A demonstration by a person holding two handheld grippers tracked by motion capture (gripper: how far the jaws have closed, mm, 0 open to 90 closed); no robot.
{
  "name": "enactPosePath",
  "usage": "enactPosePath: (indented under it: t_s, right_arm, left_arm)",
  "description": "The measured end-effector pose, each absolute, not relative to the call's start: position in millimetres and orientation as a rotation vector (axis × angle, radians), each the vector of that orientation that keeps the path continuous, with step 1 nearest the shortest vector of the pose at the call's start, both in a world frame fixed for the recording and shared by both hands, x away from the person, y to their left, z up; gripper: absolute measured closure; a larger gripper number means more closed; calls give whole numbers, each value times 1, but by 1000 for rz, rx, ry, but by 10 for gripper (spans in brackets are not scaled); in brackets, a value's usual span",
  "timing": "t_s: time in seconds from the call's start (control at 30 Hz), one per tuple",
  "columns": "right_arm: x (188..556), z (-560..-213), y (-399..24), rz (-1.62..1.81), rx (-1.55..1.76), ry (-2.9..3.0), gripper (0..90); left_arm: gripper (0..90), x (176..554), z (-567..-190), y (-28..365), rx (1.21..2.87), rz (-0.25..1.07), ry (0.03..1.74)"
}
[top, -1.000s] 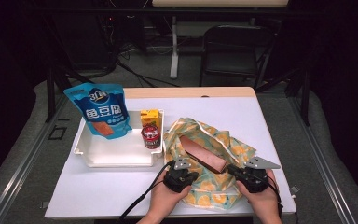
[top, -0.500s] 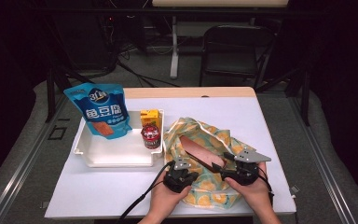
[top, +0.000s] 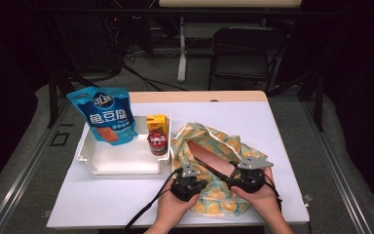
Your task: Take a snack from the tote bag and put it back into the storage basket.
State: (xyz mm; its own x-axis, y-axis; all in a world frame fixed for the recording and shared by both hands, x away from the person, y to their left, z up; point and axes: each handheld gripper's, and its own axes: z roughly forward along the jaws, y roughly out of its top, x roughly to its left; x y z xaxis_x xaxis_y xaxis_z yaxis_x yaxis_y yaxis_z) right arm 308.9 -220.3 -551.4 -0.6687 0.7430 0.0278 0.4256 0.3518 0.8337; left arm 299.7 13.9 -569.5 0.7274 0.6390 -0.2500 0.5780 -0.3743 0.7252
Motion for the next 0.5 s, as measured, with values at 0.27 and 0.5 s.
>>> enactPosePath:
  t_s: [0.27, 0.5]
  right_arm:
    - [318, -561, -210, 1170, 1028, 2310, 396]
    - [314, -553, -210, 1170, 1032, 2320, 443]
  left_arm:
    - [900, 300, -570, 14, 2075, 90, 918]
    - [900, 300, -570, 14, 2073, 88, 920]
